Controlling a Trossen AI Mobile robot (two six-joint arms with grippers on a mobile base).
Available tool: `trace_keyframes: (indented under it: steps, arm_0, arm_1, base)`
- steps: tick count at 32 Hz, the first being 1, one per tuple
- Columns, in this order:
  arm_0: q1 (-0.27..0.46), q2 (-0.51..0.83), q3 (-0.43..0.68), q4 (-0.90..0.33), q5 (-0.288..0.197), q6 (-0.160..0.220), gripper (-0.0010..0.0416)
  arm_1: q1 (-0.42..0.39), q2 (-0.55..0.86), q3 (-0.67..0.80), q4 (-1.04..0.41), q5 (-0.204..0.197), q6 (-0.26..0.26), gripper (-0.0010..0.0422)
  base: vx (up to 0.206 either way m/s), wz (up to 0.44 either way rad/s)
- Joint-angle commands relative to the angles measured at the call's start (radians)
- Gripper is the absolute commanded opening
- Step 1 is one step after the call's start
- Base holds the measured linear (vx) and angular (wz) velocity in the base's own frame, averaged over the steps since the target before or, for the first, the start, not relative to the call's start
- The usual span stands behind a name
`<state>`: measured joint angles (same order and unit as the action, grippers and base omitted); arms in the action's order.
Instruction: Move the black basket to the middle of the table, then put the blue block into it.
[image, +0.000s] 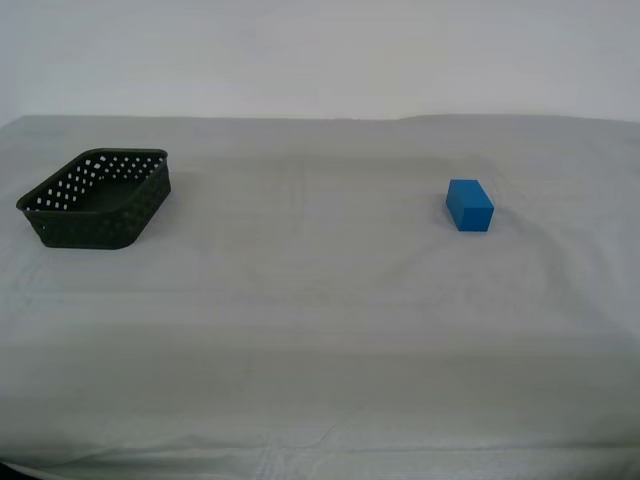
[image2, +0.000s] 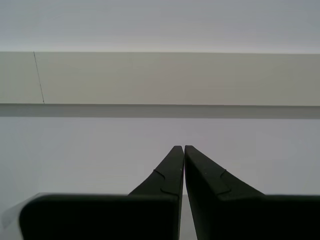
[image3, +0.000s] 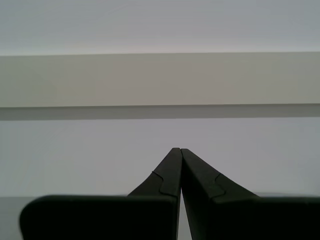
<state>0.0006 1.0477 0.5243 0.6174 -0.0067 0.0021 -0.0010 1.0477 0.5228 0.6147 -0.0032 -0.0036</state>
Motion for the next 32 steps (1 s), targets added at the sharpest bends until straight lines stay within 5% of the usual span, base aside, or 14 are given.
trace_keyframes:
  steps: [1, 28, 32]
  arm_0:
    - [0.000, 0.000, 0.000, 0.003, 0.001, -0.001, 0.0000]
    - [0.000, 0.000, 0.000, 0.003, 0.001, 0.000, 0.0001]
    - [0.000, 0.000, 0.000, -0.011, 0.001, 0.000, 0.0001]
  arm_1:
    - [0.000, 0.000, 0.000, 0.003, 0.000, 0.001, 0.0000]
    - [0.000, 0.000, 0.001, -0.003, 0.004, 0.003, 0.0000]
    - [0.003, 0.001, 0.065, -0.249, 0.003, -0.007, 0.0000]
  base:
    - [0.000, 0.000]
    - [0.000, 0.000]
    - [0.000, 0.000]
